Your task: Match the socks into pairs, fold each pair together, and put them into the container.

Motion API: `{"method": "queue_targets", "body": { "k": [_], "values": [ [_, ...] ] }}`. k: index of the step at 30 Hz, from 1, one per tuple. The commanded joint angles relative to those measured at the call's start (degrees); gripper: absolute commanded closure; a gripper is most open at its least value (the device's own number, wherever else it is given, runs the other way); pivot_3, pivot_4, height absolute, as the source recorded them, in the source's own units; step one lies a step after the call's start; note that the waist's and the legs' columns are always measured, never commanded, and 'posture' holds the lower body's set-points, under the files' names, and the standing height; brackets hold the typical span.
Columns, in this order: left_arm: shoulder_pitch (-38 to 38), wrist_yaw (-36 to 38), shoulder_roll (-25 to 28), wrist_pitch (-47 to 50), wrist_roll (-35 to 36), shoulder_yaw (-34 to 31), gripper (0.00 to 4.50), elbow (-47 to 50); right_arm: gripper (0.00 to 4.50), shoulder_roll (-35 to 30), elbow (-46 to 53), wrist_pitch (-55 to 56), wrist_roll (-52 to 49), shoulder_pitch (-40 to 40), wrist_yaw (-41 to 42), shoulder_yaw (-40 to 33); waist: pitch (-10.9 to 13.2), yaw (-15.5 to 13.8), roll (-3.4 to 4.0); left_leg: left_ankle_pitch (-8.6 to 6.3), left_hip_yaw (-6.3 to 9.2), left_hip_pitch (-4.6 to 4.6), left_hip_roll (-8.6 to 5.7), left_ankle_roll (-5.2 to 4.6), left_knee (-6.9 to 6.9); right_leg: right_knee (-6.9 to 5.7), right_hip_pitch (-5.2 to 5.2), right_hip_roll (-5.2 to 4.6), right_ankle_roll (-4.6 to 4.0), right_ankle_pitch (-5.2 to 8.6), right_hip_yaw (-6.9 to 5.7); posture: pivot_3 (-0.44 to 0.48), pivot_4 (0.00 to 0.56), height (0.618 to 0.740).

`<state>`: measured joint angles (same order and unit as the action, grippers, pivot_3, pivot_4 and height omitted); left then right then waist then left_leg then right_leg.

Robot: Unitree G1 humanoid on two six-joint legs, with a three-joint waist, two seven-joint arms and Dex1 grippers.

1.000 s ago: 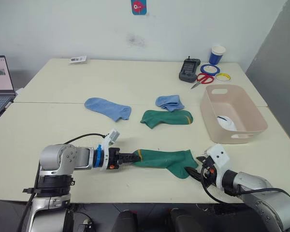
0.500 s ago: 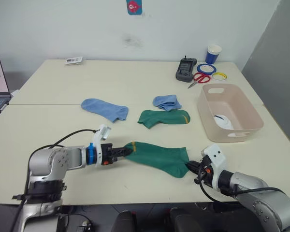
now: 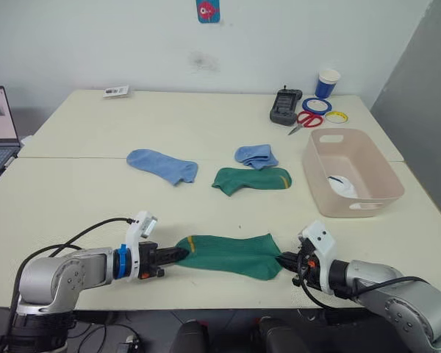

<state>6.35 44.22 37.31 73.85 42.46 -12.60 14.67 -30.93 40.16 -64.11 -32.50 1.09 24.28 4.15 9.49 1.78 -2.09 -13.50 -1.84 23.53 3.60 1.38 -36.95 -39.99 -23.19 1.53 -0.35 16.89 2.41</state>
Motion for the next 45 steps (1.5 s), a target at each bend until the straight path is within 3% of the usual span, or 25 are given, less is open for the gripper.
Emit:
{"method": "queue_targets", "body": {
  "k": [1, 3, 6, 8, 12, 17, 21, 24, 31, 37, 45],
  "values": [
    [-2.36, -2.54, -0.74, 1.81, 1.52, -1.02, 4.50, 2.81, 4.47, -0.16, 0.93, 1.89, 0.95, 0.51, -0.37, 0.94, 0.00, 0.01, 0.00, 0.00, 0.00, 0.00, 0.00, 0.00, 0.00, 0.01, 0.00, 0.00, 0.00, 0.00, 0.00, 0.000, 0.150, 0.732],
    [-3.32, -3.79, -1.26, 1.86, 1.68, -1.38, 4.50, 3.55, 4.47, 0.00, 0.87, 2.13, 1.22, 0.56, -0.73, 0.95, 0.00, 0.00, 0.00, 0.00, -0.01, 0.00, 0.00, 0.00, 0.02, 0.01, 0.00, 0.00, 0.01, 0.01, 0.01, 0.000, 0.150, 0.732],
    [-3.81, -5.91, -2.77, 0.27, 1.42, -2.00, 4.50, 3.58, 3.79, 0.15, 0.71, 2.72, 1.97, 0.86, -1.32, 0.89, -0.01, -0.01, 0.02, 0.00, 0.00, 0.00, 0.00, 0.00, 0.01, 0.01, 0.00, -0.01, 0.01, 0.01, 0.00, 0.000, 0.150, 0.732],
    [-3.75, -7.14, -3.14, -0.73, 0.57, -1.81, 4.50, 2.99, 3.10, -0.11, 0.87, 3.39, 2.69, 1.02, -1.14, 1.11, -0.01, -0.01, 0.02, 0.00, 0.00, -0.02, -0.02, 0.00, 0.01, 0.01, 0.02, -0.01, 0.01, 0.00, 0.01, 0.000, 0.150, 0.732],
    [-5.68, -6.98, -1.40, -4.79, -1.25, -0.03, 3.60, 5.21, 1.64, -1.20, 2.19, 4.78, 3.90, 1.17, -1.17, 0.73, -0.05, -0.01, 0.06, 0.00, -0.01, -0.05, -0.03, 0.00, 0.01, 0.01, 0.04, -0.02, 0.01, 0.00, 0.02, 0.000, 0.150, 0.732],
    [-9.87, -5.78, 0.12, -11.31, -0.93, -3.32, 2.18, 8.82, 0.00, -2.09, 4.32, 6.78, 5.21, 1.72, -1.25, -0.19, -0.07, 0.18, 0.09, 0.00, -0.02, -0.11, 0.00, 0.00, 0.04, -0.01, 0.04, -0.02, 0.01, 0.00, 0.03, 0.000, 0.150, 0.732],
    [-12.54, -4.41, -0.06, -18.64, -0.36, -7.21, 0.97, 9.81, 0.00, -1.04, 5.38, 7.47, 4.69, 2.86, -1.98, -1.00, -0.06, 0.45, 0.09, 0.00, -0.03, -0.16, 0.06, 0.00, 0.08, -0.03, 0.03, 0.04, 0.00, 0.00, 0.06, 0.000, 0.150, 0.732],
    [-9.55, -3.80, 1.54, -21.03, -0.80, -8.11, 0.03, 7.51, 0.00, -0.78, 6.25, 7.62, 4.75, 4.18, -2.61, -0.91, -0.04, 0.06, 0.07, 0.00, -0.02, -0.15, 0.06, 0.00, 0.08, -0.03, 0.02, 0.04, 0.00, 0.01, 0.04, 0.000, 0.150, 0.732],
    [12.74, 3.57, 3.00, -33.78, -12.39, 7.71, 0.03, -7.84, 0.00, 2.15, 8.32, 4.89, 3.30, 10.53, -5.34, -1.65, 0.01, -0.37, 0.01, 0.00, -0.05, 0.07, -0.10, 0.00, 0.05, 0.16, -0.02, 0.02, 0.01, 0.00, 0.02, 0.000, 0.150, 0.732],
    [27.24, 3.76, -4.38, -41.52, -21.70, 17.86, 0.03, -23.75, 0.00, 3.01, 9.73, -1.49, 1.59, 15.24, -7.19, -3.92, 0.02, -0.17, -0.01, 0.00, 0.00, 0.30, -0.09, 0.00, 0.00, 0.24, -0.11, 0.04, 0.07, -0.03, -0.02, 0.000, 0.150, 0.732],
    [40.26, 1.45, -14.34, -50.95, -31.34, 22.59, 0.03, -46.70, 0.00, 2.35, 12.89, -5.11, 1.80, 13.21, -8.77, -4.08, 0.03, -0.10, -0.03, 0.00, 0.07, 0.31, -0.11, 0.00, -0.02, 0.10, -0.14, 0.34, 0.06, -0.03, -0.11, 0.000, 0.150, 0.732]
  ]
}}
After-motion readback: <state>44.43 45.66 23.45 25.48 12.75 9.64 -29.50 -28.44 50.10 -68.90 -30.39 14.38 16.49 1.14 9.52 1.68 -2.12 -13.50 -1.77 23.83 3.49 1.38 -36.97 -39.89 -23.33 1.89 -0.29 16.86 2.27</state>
